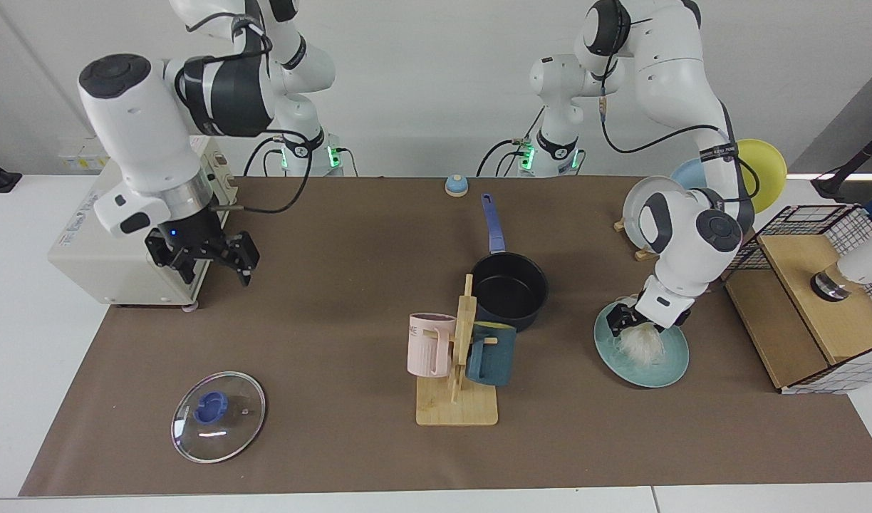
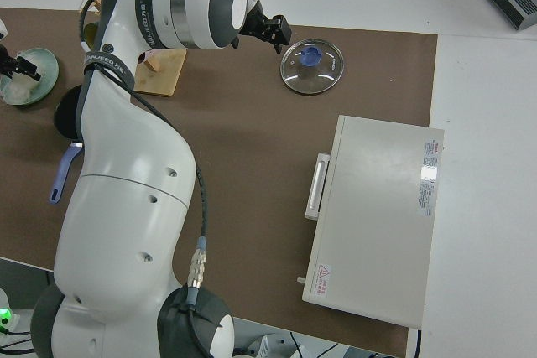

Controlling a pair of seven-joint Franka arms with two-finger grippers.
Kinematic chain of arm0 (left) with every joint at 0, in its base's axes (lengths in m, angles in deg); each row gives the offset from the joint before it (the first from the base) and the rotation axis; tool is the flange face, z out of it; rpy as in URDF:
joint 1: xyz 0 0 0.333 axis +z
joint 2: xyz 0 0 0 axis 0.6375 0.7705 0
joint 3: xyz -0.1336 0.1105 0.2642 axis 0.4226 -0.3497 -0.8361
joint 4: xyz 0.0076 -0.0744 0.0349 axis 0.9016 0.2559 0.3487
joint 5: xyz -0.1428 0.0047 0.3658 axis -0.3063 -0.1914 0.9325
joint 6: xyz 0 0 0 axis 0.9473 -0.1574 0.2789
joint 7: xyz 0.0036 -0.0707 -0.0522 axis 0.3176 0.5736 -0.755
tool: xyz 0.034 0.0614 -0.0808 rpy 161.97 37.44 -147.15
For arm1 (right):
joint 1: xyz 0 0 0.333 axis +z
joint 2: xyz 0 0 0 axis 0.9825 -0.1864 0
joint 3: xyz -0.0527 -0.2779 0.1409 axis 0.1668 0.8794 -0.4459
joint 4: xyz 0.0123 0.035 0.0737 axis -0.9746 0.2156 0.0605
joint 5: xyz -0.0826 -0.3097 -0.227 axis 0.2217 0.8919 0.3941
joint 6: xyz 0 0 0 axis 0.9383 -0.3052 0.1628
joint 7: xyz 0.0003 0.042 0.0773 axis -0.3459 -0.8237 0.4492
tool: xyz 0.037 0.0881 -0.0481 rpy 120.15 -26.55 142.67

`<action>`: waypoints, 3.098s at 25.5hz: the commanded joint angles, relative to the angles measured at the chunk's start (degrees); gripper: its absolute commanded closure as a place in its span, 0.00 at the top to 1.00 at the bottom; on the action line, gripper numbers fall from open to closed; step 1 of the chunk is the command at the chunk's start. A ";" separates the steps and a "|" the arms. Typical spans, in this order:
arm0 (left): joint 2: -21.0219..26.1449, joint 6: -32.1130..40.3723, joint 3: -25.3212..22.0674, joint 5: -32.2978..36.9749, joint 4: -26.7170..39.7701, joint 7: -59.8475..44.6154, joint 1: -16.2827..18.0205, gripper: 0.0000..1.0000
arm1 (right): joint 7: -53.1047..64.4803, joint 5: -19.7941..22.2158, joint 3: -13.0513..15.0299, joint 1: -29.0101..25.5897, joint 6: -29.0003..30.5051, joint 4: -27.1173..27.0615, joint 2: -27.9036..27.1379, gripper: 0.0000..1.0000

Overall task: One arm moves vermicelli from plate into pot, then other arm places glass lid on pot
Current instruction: 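Grasp the vermicelli with the left gripper while the right gripper reaches the lid, then carry the vermicelli over the black pot and release it inside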

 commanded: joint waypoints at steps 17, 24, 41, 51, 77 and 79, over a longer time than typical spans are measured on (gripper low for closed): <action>0.06 2.99 -0.19 -0.75 -4.74 4.05 1.50 0.00 | 4.25 -0.34 -0.07 -5.78 17.80 -10.96 -21.15 1.00; -5.03 12.93 0.51 -0.22 -7.65 4.32 0.62 0.00 | 4.34 -0.43 -0.16 -6.31 19.11 -8.77 -21.85 1.00; -14.71 13.90 3.32 -0.75 2.98 -7.61 -7.90 0.00 | 14.26 -0.61 -0.25 -5.96 24.30 -2.09 -20.44 0.99; -14.27 12.15 15.71 -0.05 2.98 -28.89 -8.44 0.00 | 14.80 -1.04 -0.25 -5.78 24.21 -1.82 -20.18 0.99; -10.49 -3.68 16.16 -0.05 14.32 -28.64 -7.91 1.00 | 15.06 -2.45 -0.16 -5.70 23.08 -1.91 -18.34 0.00; -10.49 -3.68 16.07 -0.05 13.97 -28.72 -7.65 1.00 | 15.06 -2.54 -0.16 -5.26 22.46 -1.82 -16.32 0.00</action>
